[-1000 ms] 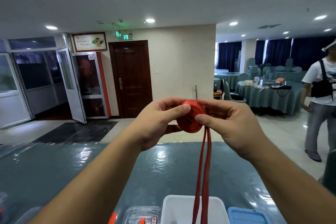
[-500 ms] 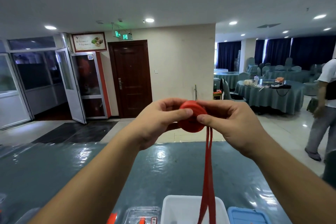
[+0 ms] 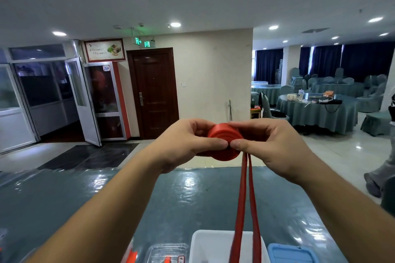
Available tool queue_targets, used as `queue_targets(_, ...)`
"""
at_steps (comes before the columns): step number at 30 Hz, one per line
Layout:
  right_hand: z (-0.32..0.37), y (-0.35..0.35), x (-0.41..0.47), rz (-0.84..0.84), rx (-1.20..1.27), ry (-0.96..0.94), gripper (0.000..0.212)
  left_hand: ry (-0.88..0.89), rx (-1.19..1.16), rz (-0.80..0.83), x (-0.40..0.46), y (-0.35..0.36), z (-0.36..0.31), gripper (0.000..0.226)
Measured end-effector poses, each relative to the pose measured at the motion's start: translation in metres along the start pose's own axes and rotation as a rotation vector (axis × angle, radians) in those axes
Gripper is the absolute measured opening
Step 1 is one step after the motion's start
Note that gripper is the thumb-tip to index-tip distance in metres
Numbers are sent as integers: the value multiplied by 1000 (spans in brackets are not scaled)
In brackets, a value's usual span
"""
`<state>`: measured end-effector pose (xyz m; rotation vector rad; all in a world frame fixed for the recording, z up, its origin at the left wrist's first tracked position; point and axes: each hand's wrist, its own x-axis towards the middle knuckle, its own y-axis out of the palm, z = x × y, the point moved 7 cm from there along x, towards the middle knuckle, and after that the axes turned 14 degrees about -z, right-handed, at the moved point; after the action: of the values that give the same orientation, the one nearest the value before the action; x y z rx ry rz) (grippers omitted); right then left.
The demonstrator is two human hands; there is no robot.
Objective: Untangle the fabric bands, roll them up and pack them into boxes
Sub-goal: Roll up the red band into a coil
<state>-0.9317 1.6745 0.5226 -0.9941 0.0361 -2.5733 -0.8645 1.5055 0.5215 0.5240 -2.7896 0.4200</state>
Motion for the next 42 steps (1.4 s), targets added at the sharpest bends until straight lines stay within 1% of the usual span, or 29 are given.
queue_targets(2,1,-1,1,-44,86,7,46,4,-49,-27,0,-1,-3,36)
queue_targets(4,-1,-3,1,-118,161,13,50,-21,-163,-50,-2,2,-2,35)
queue_targets(6,-3,-5,-1,-170,216,25,48,-50,-269,-61,-4,5,3,38)
queue_targets(7,-3,-6,-1,-178,231,28,47,-55,-287,-64,-5,6,4,39)
queue_targets(9,-2,-7,-1,-140,211,38,46,-51,-244,-55,-5,6,3,37)
queue_targets(11,1,-5,0,-53,124,27,48,-40,-135,-16,-5,5,-1,37)
queue_targets(13,4,-3,1,-7,103,33,49,-32,-55,-5,-5,3,-4,39)
queue_targets(16,5,-5,-2,-78,205,38,48,-32,-154,-58,-5,2,-5,46)
queue_targets(18,5,-5,-6,-140,272,23,47,-52,-264,-84,-6,5,0,46)
queue_targets(20,4,-6,-7,-174,295,13,45,-82,-328,-88,-7,10,4,43)
queue_targets(22,6,-9,-8,-135,252,12,42,-88,-277,-59,-8,11,3,39)
queue_targets(25,11,-8,-8,-12,100,-6,41,-51,-82,-8,-9,8,-5,36)
queue_targets(26,11,-8,-8,2,95,-10,41,-35,-48,-13,-8,7,-8,36)
queue_targets(28,10,-8,-7,-40,176,8,44,-13,-84,-54,-7,6,-11,38)
queue_targets(30,7,-10,-8,-131,247,25,48,-16,-199,-92,-7,10,-10,42)
queue_targets(33,4,-12,-8,-199,294,27,46,-48,-301,-114,-8,14,-4,46)
queue_targets(35,4,-14,-7,-151,252,34,45,-56,-262,-77,-8,15,-4,41)
queue_targets(37,6,-12,-7,-63,141,27,44,-38,-146,-28,-7,13,-5,39)
queue_targets(39,6,-10,-6,-15,93,25,43,-11,-42,-31,-5,9,-7,41)
queue_targets(40,5,-10,-5,-20,118,32,44,-9,-43,-47,-4,8,-7,43)
queue_targets(42,4,-8,-5,-74,204,42,46,-26,-144,-69,-4,10,-6,45)
